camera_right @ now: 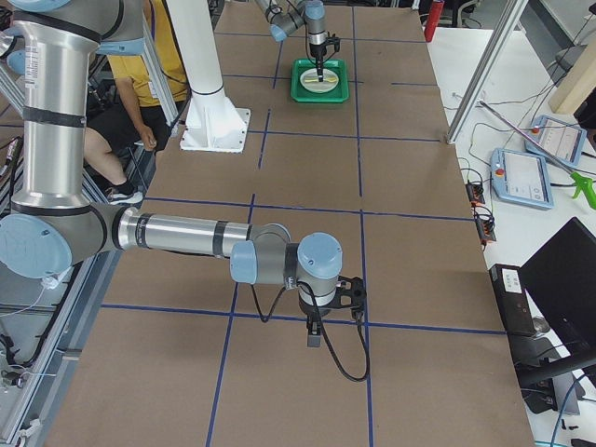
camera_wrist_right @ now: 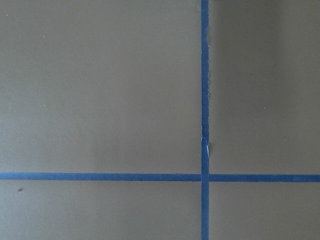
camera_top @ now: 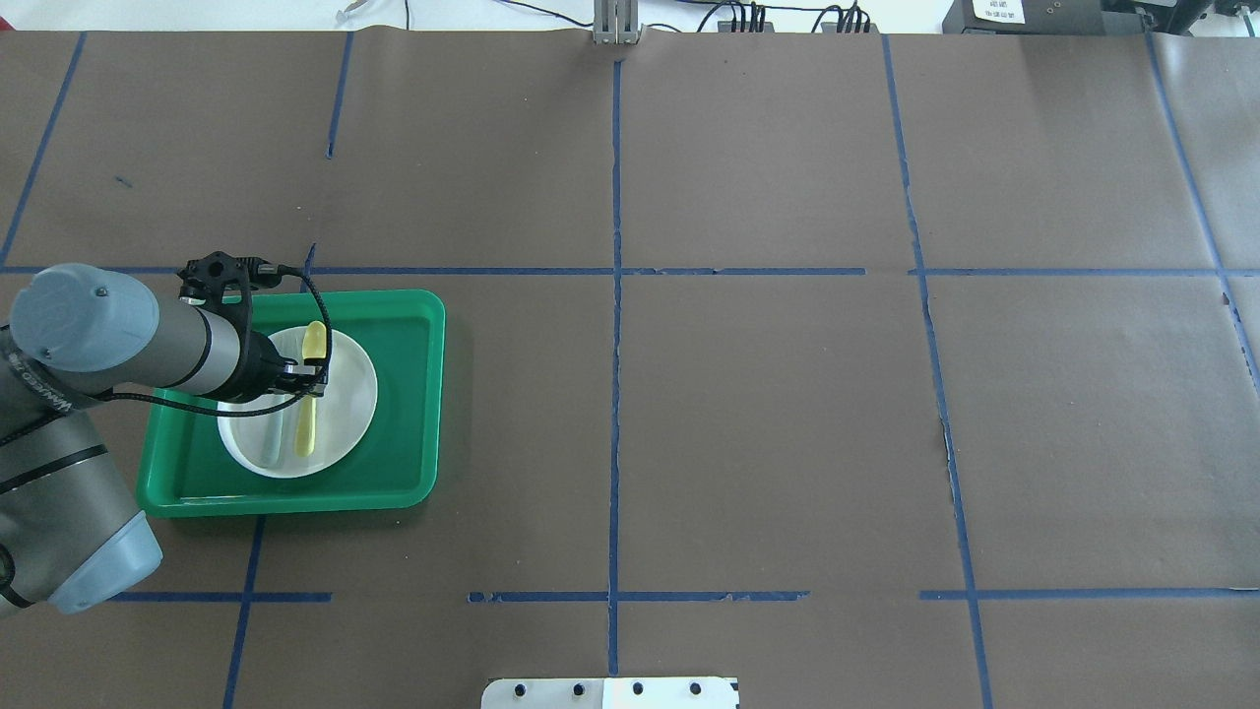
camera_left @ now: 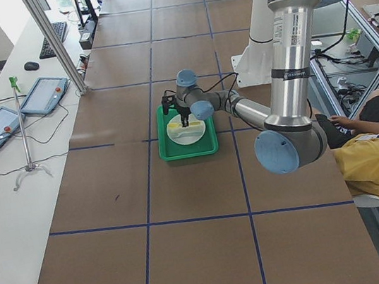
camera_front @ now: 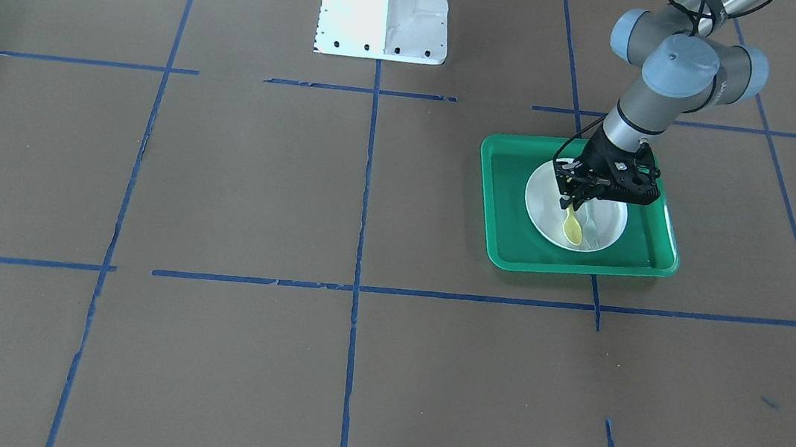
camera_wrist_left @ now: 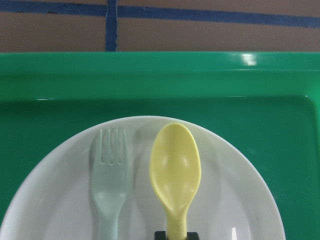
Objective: Place spoon
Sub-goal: 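Close the left gripper on the yellow spoon's handle, then carry the spoon off the plate and lower it onto the tray beside it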
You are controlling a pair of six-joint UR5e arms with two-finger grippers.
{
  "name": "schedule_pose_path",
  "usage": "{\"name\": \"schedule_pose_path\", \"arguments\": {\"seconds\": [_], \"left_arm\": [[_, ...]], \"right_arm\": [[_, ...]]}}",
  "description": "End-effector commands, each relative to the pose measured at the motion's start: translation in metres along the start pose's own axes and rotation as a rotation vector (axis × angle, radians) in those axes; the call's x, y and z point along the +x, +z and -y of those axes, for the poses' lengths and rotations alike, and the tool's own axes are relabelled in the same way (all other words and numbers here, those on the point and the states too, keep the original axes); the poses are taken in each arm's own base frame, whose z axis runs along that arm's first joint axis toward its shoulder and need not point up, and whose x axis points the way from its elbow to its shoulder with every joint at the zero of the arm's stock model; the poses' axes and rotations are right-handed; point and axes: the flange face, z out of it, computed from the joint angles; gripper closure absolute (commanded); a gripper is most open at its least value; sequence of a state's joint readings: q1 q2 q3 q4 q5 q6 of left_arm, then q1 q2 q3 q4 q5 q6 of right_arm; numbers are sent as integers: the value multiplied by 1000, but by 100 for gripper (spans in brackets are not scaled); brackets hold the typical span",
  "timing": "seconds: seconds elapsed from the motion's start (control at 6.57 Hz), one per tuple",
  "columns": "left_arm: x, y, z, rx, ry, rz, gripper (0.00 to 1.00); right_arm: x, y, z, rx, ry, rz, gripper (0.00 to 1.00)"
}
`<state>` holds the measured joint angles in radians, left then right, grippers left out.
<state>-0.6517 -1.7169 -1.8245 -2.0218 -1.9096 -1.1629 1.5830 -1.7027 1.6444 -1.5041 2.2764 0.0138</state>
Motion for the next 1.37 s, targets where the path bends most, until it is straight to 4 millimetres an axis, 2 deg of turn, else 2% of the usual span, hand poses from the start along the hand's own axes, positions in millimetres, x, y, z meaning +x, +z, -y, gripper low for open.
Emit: {"name": "schedule_pose_path", "arguments": {"seconds": [0.0,0.15,0.3,0.46,0.76,0.91,1.07,1.22], "left_arm": [[44,-26,20,4,-36,29,100],[69,-16,24,-3,-104,19,100],[84,0,16,-22,-131,23,100],[96,14,0,-33,-114,29,100],[103,23,-9,-44,-99,33,100],[101,23,-10,-42,-92,35,33],[103,20,-10,-43,-87,28,1],[106,7,-7,-36,-88,9,0]], "right_arm": [[0,0,0,-1,0,0,0],[0,0,0,-1,0,0,0],[0,0,0,-1,0,0,0],[0,0,0,1,-1,0,0],[0,0,0,1,-1,0,0],[0,0,0,1,-1,0,0],[0,0,0,-1,0,0,0],[0,0,0,-1,0,0,0]]}}
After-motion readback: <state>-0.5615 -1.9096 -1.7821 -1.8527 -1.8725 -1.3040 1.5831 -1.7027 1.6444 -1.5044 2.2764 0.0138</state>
